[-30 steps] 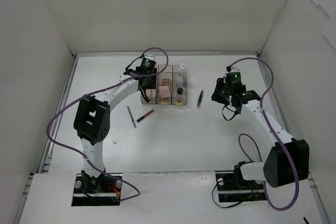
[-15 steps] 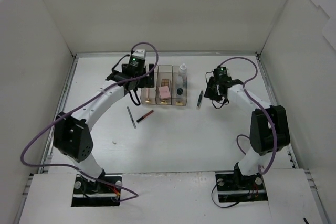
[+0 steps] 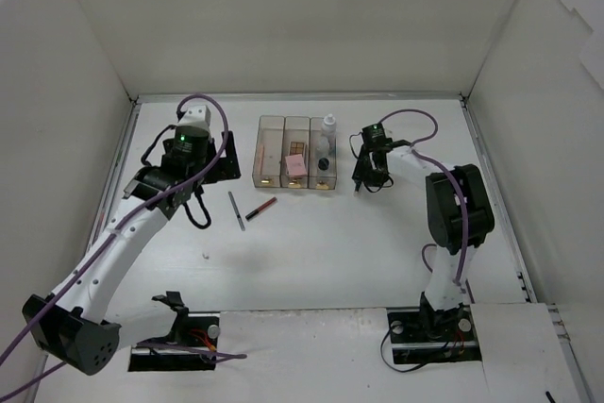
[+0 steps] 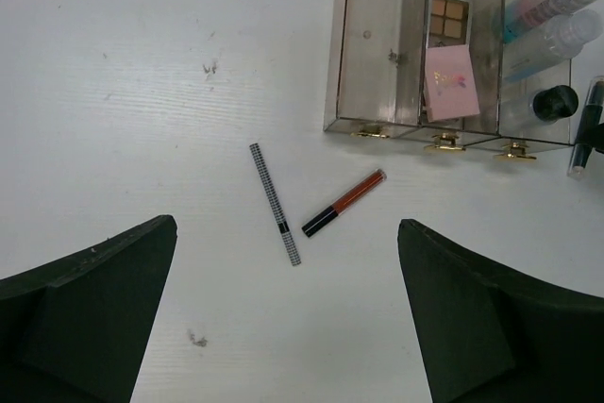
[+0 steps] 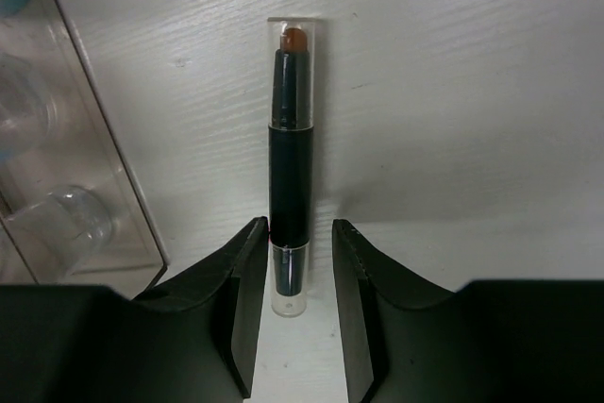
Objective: Organize the makeup
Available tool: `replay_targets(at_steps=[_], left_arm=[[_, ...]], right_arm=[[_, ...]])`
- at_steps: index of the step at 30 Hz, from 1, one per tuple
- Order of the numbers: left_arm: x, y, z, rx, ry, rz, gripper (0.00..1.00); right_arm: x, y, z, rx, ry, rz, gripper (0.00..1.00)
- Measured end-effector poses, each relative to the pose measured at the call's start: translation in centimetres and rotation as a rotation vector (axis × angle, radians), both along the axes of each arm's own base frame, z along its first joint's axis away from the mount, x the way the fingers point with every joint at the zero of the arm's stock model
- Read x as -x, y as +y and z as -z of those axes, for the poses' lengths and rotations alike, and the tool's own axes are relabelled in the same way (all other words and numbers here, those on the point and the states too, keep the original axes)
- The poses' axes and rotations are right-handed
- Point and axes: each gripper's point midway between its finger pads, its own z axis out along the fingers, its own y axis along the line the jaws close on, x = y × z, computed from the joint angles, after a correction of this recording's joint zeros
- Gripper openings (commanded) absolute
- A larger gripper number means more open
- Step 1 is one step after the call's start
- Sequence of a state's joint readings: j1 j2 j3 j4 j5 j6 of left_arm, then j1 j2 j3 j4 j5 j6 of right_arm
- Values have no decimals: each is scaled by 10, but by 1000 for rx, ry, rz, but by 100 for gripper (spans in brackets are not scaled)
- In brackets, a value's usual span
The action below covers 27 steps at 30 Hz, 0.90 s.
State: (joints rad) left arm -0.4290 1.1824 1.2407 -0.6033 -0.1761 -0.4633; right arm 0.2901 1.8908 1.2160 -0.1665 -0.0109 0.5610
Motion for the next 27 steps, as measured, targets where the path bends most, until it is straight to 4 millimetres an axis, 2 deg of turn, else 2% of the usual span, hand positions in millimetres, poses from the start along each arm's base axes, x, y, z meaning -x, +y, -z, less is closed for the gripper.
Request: replay_targets(at_steps=[5, 8, 9, 10, 14, 17, 20, 24, 27], left_arm=[[18, 15, 12, 16, 24, -34, 99], [22, 18, 14, 38, 28, -41, 99], [22, 17, 14, 46, 30, -38, 99], [23, 16, 14, 54, 30, -32, 99], [23, 10, 16, 78, 37, -6, 99], [23, 7, 20, 89, 38, 6, 99], [24, 10, 27, 94, 47, 3, 99], [27, 18, 43, 86, 75, -21, 100], [30, 25, 54, 75, 96, -43, 100]], right_arm=[[-3, -1, 8, 30, 21, 24, 25], [-2, -1, 8, 47, 23, 34, 11], [-2, -2, 8, 52, 24, 40, 2], [-2, -3, 8, 58, 25, 45, 0], [0, -4, 6, 81, 23, 37, 0], [2, -5, -11, 100, -5, 1, 0], [-2, 5, -63, 91, -126, -71, 0], [-12, 41, -170, 16, -391, -186, 0], [-16, 74, -238, -71, -553, -270, 0]])
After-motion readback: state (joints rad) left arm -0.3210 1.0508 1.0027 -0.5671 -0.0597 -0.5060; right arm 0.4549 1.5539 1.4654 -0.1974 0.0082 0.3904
